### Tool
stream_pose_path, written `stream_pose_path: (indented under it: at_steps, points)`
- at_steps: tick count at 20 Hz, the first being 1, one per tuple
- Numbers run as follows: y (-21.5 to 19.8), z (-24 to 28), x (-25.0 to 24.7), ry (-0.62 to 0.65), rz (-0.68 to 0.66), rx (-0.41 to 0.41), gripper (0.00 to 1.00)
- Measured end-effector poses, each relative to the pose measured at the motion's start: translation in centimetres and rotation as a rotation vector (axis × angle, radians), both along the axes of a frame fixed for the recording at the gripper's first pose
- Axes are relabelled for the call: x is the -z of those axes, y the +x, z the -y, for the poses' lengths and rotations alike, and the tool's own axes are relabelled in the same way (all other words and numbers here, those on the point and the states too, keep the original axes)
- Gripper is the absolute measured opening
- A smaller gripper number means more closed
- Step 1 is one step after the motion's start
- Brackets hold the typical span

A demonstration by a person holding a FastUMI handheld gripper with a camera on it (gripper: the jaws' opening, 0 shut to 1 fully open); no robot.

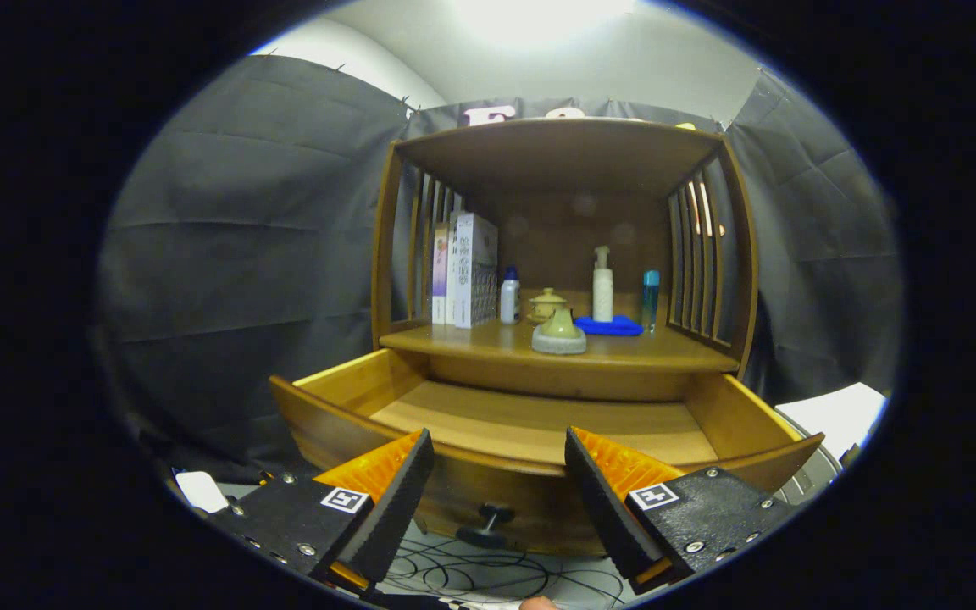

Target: Pull open the drawer, take out the items inside it, and place them on the countertop above the cabinet.

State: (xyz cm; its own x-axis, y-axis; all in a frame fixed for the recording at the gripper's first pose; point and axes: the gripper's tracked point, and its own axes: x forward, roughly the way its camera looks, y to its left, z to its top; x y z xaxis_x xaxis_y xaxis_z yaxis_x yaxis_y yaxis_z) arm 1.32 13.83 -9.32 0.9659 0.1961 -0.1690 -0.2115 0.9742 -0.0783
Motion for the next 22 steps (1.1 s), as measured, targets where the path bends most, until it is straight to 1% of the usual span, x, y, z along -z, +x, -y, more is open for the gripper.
stream_pose_path:
  at_steps: [5,7,10,13,16,19,22]
  points:
    - [-0.8,0.3,0.4,0.000,0.028,0.010,0.97]
    - [-1.9,0.1,2.0,0.012,-0.011,0.006,0.96]
    - [-2.7,0.5,4.4,-0.025,-0.056,0.007,0.96]
    - [-2.0,0.6,6.1,-0.022,-0.096,0.033,0.96]
    - [-1.0,1.1,6.5,-0.011,-0.125,0.074,0.96]
    - [-0.8,1.0,6.5,-0.014,-0.111,0.080,0.94]
    - [-0.4,1.3,6.3,0.003,-0.097,0.111,0.93]
